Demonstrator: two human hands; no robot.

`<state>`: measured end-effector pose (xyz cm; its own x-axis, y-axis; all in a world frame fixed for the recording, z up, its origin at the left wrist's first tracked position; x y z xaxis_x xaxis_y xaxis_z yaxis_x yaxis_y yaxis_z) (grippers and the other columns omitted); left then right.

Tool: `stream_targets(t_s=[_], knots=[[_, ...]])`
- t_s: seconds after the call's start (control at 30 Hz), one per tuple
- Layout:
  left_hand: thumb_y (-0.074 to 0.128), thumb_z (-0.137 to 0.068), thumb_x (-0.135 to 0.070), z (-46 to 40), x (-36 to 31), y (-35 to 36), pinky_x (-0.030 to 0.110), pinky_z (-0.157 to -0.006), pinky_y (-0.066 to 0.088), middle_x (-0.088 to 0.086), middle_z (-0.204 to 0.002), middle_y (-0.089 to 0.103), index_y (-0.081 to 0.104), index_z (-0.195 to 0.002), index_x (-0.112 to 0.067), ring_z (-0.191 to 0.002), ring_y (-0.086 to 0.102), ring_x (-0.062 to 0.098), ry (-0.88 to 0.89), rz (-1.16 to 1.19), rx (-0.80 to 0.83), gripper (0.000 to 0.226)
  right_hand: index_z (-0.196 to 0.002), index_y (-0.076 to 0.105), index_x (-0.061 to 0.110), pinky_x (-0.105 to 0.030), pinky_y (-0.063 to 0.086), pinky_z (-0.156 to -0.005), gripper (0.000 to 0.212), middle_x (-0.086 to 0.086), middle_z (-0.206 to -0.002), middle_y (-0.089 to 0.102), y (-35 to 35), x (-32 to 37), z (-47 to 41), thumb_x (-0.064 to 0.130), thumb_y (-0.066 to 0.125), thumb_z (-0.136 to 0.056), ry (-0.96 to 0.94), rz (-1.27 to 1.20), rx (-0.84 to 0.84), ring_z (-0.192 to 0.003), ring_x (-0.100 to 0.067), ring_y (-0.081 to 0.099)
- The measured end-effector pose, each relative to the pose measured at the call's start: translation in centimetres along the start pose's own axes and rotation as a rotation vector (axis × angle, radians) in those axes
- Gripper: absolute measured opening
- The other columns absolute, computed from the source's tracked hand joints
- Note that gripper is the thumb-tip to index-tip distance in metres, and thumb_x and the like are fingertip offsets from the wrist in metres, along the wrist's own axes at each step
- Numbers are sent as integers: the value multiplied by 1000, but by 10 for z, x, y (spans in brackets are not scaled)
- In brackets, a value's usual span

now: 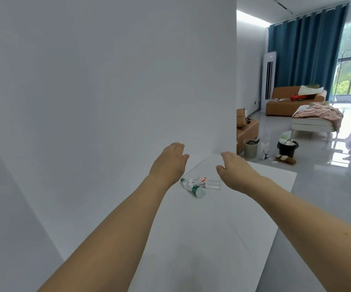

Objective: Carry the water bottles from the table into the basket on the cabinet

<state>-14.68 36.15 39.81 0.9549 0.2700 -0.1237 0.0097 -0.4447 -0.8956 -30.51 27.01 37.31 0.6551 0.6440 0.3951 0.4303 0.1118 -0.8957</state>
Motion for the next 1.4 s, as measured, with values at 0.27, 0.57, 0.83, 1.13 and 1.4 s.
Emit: stream_targets(t_s=[0.27,0.57,0.83,1.13,1.4], knots=[[36,-104,-29,-97,-28,50,33,-103,36,7,-148,41,39,-142,-7,-134,39,23,10,19,25,44,-139,39,2,-39,34,-106,45,-15,-144,44,-16,-65,-85,23,36,-100,7,46,-4,-130,-33,42],[36,-104,-29,-186,-91,109,34,-103,36,7,-148,41,40,-143,-6,-133,39,23,2,13,31,44,-139,38,3,-42,35,-108,45,-15,-144,44,-33,-163,-158,24,35,-100,-21,39,54,-130,-33,42],[36,-104,-30,-266,-146,149,35,-107,36,7,-150,40,38,-144,-7,-136,37,23,-32,-5,20,46,-132,43,3,-40,36,-103,39,-14,-137,48,-63,-254,-224,22,36,-99,-45,16,74,-125,-31,45],[37,-104,-30,-344,-134,203,34,-101,39,7,-145,44,41,-141,-8,-131,42,23,-80,-19,31,44,-133,43,4,-40,36,-104,40,-14,-138,48,-43,-290,-317,23,36,-99,-82,-1,119,-125,-31,45],[35,-105,-31,-405,-52,246,36,-103,37,8,-148,41,39,-144,-6,-132,41,25,-236,9,35,46,-139,38,1,-39,32,-108,45,-15,-145,43,-3,-275,-418,22,35,-100,-135,-7,173,-132,-33,40]])
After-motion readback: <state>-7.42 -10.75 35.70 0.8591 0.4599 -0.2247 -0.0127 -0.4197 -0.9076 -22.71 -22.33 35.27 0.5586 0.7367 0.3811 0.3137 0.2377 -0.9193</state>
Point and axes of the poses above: each hand's wrist, its own z-axis away from the middle knuckle, its own y-axis out of the palm, x = y × z, the point moved 5 cm from there along -z, towards the middle knuckle
